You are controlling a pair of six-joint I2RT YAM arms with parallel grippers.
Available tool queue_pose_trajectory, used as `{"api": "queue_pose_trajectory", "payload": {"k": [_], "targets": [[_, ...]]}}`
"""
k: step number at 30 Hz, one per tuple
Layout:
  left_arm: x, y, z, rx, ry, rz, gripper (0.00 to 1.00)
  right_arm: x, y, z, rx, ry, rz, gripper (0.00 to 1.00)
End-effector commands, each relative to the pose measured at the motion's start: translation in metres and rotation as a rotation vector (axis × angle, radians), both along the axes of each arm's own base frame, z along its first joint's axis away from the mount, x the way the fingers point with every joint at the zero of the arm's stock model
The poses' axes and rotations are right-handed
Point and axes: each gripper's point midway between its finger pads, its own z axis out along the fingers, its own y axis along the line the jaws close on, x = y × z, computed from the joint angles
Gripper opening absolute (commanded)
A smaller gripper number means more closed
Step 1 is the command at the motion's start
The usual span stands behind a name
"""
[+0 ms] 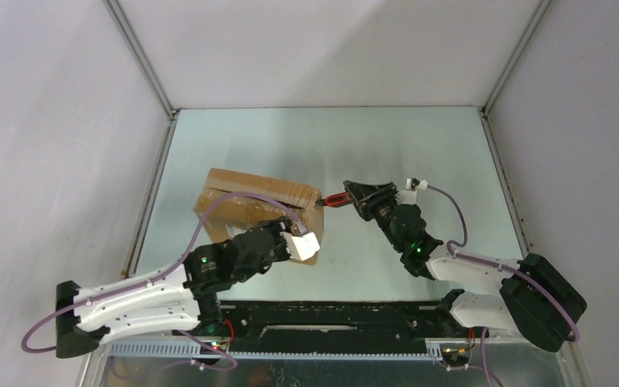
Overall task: Unpack the express box
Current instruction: Cut the express box at the center of the board.
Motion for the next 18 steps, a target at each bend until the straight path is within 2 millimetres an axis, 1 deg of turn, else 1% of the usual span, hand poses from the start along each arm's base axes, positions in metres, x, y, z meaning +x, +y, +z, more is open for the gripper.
{"api": "queue_pose_trajectory", "payload": {"k": [1, 3, 8, 16, 18], "targets": [[-0.017, -0.026, -0.008, -0.048, 0.044, -0.153, 0.0, -0.051, 0.05, 0.007, -0.064, -0.032, 0.364, 0.0], [-0.021, -0.029, -0.006, -0.063, 0.039, -0.181, 0.0, -0.051, 0.054, 0.005, -0.075, -0.029, 0.376, 0.0], [-0.023, -0.035, 0.001, -0.094, 0.022, -0.205, 0.0, -0.053, 0.069, 0.006, -0.075, -0.032, 0.407, 0.0], [-0.024, -0.041, 0.001, -0.122, 0.022, -0.22, 0.0, -0.065, 0.087, 0.005, -0.09, -0.034, 0.462, 0.0], [-0.022, -0.038, 0.0, -0.13, 0.024, -0.198, 0.0, -0.066, 0.086, 0.002, -0.087, -0.022, 0.462, 0.0]]}}
